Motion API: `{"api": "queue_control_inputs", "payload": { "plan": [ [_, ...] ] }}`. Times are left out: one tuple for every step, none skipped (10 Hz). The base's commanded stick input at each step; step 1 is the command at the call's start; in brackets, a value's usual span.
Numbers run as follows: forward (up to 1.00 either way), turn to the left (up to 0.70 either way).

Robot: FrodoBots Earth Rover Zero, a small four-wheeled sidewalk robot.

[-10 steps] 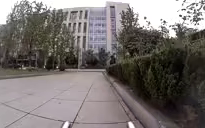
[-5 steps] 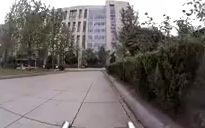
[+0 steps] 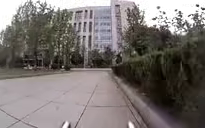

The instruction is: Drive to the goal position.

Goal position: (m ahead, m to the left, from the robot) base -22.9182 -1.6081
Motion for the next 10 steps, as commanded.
{"api": "queue_control_inputs", "payload": {
  "plan": [
    [0.00,0.45],
    [0.00,0.45],
    [0.00,0.45],
    [0.00,0.45],
    [0.00,0.45],
    [0.00,0.45],
    [0.00,0.45],
    [0.00,0.45],
    [0.00,0.45],
    [0.00,0.45]
  ]
}}
